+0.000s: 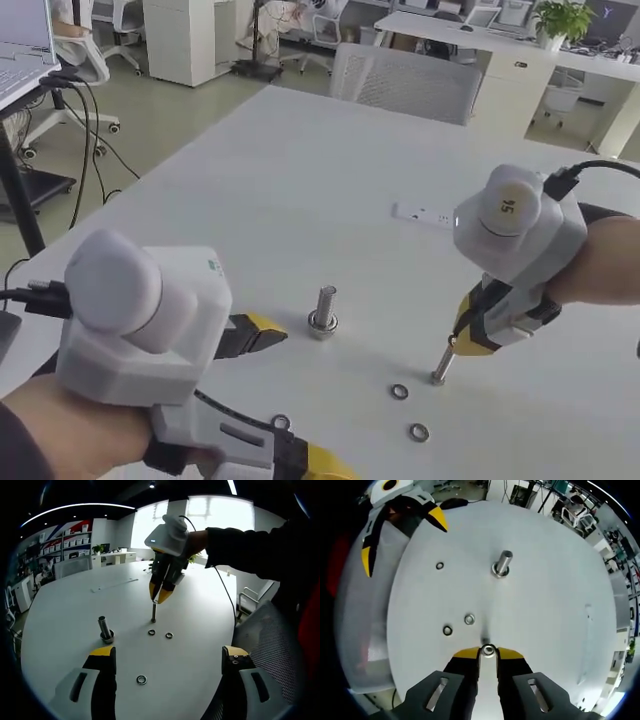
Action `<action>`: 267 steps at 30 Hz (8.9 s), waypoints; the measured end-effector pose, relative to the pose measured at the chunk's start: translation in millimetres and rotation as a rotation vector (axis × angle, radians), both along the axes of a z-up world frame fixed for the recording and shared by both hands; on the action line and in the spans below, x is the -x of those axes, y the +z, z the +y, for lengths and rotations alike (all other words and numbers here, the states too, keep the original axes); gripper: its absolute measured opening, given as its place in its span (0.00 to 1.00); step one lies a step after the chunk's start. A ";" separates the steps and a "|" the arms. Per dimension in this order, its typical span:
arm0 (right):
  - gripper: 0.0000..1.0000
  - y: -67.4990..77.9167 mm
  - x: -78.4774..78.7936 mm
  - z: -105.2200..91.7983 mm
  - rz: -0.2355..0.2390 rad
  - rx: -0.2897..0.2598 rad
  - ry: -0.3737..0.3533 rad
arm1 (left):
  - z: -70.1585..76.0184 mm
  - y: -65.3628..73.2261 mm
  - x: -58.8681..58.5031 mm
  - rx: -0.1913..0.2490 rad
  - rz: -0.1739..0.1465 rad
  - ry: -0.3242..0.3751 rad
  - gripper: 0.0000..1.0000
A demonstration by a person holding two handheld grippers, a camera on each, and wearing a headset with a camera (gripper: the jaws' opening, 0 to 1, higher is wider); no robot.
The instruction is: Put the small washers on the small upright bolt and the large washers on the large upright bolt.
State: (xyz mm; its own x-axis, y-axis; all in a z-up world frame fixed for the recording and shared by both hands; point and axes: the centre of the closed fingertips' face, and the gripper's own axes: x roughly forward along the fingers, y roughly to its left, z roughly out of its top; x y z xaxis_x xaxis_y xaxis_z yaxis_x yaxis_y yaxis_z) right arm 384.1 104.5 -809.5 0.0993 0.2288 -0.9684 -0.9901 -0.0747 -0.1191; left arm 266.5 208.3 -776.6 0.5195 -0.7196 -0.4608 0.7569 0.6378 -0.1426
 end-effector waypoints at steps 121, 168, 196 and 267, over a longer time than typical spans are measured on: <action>0.30 -51.6 51.7 -20.2 0.093 -0.079 -0.128 | -1.3 -6.0 4.6 -0.022 0.013 -0.017 0.86; 0.17 -69.6 68.7 17.4 0.101 -0.002 0.015 | 0.7 -4.6 9.4 -0.009 0.004 -0.019 0.84; 0.14 -69.0 69.8 17.7 0.097 0.025 0.044 | 0.9 -5.3 11.0 -0.013 0.011 -0.024 0.84; 0.14 17.3 20.9 -3.3 -0.020 0.031 0.013 | 0.1 -2.9 10.0 -0.007 0.002 -0.032 0.83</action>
State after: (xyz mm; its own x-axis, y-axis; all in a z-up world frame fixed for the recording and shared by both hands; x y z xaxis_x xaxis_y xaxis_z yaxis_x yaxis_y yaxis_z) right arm 363.2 101.3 -792.1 0.1158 0.2003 -0.9729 -0.9865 -0.0913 -0.1363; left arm 256.5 208.4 -779.5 0.4957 -0.7326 -0.4665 0.7765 0.6144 -0.1396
